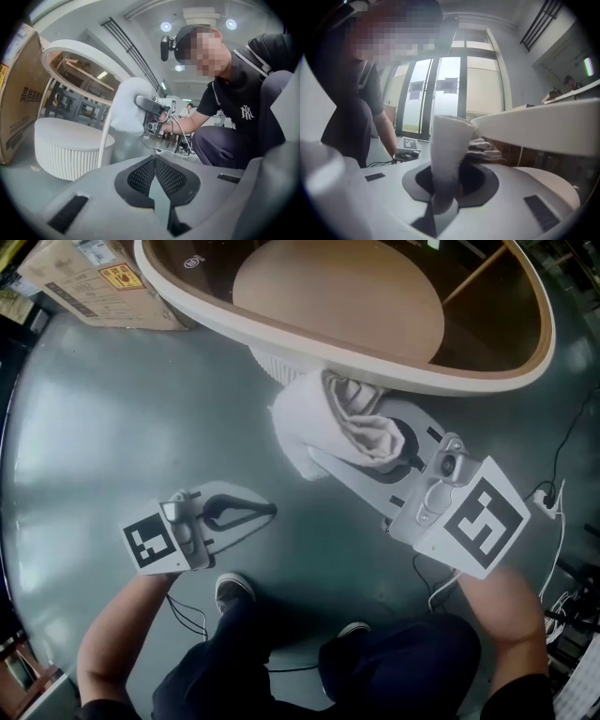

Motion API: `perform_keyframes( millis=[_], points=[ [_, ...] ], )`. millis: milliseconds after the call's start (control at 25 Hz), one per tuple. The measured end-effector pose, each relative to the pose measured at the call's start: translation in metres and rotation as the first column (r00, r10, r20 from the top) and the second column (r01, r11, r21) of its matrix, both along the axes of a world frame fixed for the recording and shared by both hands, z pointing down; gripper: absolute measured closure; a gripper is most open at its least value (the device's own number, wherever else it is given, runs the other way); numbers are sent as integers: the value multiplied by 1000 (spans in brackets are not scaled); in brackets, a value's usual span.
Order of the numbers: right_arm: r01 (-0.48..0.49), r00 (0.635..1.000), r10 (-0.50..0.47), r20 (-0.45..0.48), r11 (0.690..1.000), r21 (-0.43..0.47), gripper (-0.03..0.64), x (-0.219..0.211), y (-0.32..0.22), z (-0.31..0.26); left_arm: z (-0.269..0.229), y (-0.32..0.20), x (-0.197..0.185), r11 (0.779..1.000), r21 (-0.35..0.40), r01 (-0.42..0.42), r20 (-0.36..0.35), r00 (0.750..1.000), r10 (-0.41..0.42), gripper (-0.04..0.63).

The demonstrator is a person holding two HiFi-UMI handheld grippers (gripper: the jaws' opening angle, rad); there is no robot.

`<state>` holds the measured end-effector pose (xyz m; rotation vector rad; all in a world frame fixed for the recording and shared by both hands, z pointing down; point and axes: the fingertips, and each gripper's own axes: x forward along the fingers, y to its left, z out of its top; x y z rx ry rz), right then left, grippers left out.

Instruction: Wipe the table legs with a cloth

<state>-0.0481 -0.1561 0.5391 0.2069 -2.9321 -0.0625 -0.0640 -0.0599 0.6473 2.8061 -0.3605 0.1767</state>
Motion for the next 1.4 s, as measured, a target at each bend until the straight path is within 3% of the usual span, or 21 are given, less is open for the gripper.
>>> perform_keyframes(
  millis=[280, 440, 760, 920, 1240, 1400],
  points=[
    [-90, 995, 94, 27, 988, -123, 541, 3, -34, 33, 9, 2, -7, 1000, -25, 4, -2, 1000, -4, 589],
    [-76, 997, 71, -33, 974, -211, 541, 4, -36, 83, 20, 5, -16, 999, -51, 7, 11, 1000, -6, 589],
    [-89, 974, 22, -226, 953, -290, 541, 7, -39, 195, 40, 6, -21, 996, -91, -8, 21, 1000, 10, 589],
    [-71, 958, -23, -287, 947, -312, 541, 5, -39, 238, 43, 7, -23, 995, -103, -9, 14, 1000, 11, 589],
    [-53, 972, -23, -236, 948, -313, 541, 7, -38, 245, 48, 18, -29, 993, -122, 7, 20, 1000, -4, 589],
    [-21, 930, -62, -362, 975, -221, 541, 7, -39, 260, 44, 22, -28, 993, -116, 0, 26, 1000, 3, 589]
  ],
)
